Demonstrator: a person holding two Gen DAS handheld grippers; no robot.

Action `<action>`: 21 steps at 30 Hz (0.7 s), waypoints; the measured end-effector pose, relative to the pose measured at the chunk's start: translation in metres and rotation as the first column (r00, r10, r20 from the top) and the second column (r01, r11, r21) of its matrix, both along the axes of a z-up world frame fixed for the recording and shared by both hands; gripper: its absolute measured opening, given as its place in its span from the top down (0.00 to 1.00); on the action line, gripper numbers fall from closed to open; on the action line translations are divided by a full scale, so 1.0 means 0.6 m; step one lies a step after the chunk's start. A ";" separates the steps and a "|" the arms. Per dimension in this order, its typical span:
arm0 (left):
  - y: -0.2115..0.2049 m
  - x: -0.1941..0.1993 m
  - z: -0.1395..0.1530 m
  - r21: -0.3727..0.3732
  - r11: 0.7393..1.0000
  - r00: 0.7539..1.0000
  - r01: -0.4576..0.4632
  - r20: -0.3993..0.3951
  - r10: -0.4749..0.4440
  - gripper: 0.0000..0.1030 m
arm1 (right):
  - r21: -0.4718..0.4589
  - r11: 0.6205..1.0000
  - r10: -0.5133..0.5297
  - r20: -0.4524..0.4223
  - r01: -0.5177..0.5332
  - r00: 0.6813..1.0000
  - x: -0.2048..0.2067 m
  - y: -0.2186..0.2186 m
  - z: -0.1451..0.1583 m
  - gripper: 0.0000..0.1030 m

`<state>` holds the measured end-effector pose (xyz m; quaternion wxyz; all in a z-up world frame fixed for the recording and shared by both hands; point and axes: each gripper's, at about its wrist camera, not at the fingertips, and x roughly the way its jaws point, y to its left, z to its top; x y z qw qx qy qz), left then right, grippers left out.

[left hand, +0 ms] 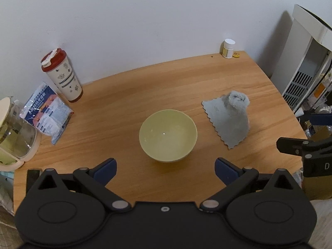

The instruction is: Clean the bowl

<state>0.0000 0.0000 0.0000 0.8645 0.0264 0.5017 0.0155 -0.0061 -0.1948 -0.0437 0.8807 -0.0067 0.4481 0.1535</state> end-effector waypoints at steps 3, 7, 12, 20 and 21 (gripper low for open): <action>-0.001 -0.007 -0.005 0.003 1.000 1.000 -0.006 0.003 0.006 0.00 | -0.001 1.000 0.006 -0.016 -0.006 1.000 0.010 -0.001 0.003 0.01; -0.003 -0.017 -0.011 0.007 1.000 1.000 -0.015 0.007 0.015 0.00 | -0.004 1.000 0.010 -0.021 -0.010 1.000 0.002 0.002 0.004 0.01; -0.006 -0.031 -0.009 0.016 1.000 1.000 -0.014 -0.002 0.014 0.00 | -0.003 1.000 0.007 -0.024 -0.008 1.000 -0.006 0.005 0.004 0.01; -0.004 -0.031 -0.009 0.023 0.999 0.999 -0.026 -0.030 0.027 0.00 | -0.013 1.000 0.009 -0.027 -0.009 1.000 -0.013 0.011 0.002 0.01; -0.003 -0.033 -0.011 0.020 0.999 0.999 -0.028 -0.030 0.029 0.00 | -0.019 1.000 0.013 -0.030 -0.014 0.999 -0.013 0.013 0.002 0.01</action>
